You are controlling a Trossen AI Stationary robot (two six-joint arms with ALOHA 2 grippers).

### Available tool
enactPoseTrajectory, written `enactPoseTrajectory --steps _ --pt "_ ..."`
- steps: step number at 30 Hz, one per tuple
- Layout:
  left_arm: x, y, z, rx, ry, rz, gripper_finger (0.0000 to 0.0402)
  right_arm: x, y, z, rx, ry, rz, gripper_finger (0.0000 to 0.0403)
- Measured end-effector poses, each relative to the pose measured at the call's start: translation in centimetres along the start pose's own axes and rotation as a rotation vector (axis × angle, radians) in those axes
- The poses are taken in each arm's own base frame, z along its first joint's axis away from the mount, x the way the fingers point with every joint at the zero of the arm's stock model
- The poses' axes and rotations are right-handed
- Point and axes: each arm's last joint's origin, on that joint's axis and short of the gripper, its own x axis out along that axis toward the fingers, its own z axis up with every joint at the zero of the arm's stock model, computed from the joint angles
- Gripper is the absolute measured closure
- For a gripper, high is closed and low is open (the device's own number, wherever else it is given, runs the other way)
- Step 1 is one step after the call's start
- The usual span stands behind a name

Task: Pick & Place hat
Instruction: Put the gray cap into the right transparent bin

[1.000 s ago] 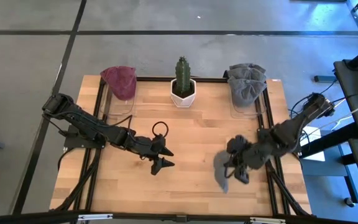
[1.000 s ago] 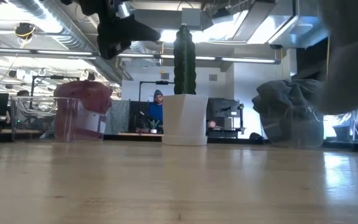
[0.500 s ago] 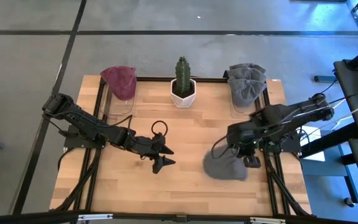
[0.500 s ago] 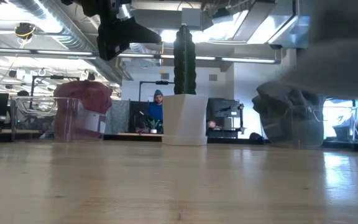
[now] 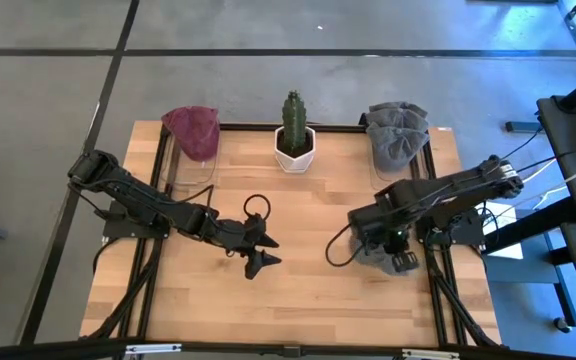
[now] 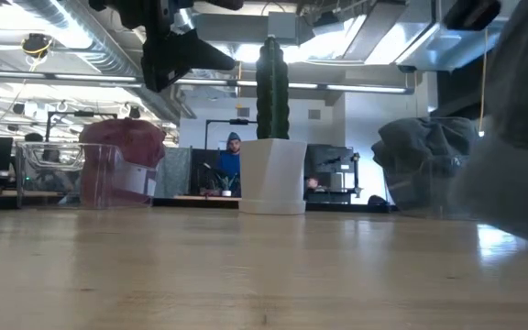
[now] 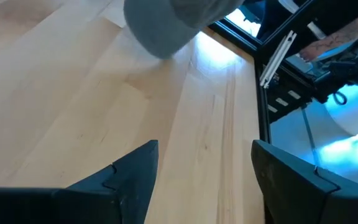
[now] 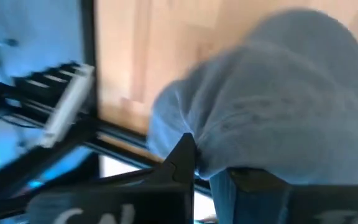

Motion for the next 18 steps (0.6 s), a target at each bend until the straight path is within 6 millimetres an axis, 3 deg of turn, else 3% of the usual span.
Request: enactPoseTrajectory --steps 10,18 --pt "0.1 0.3 0.3 0.1 -0.007 0.009 0.0151 1.6 -1.3 2.9 -0.203 0.084 -0.327 0.0377" --pt "0.3 1.4 1.2 0.187 -0.024 0.043 0.0151 -0.3 -2.1 3.5 -0.3 0.065 -0.681 0.0371"
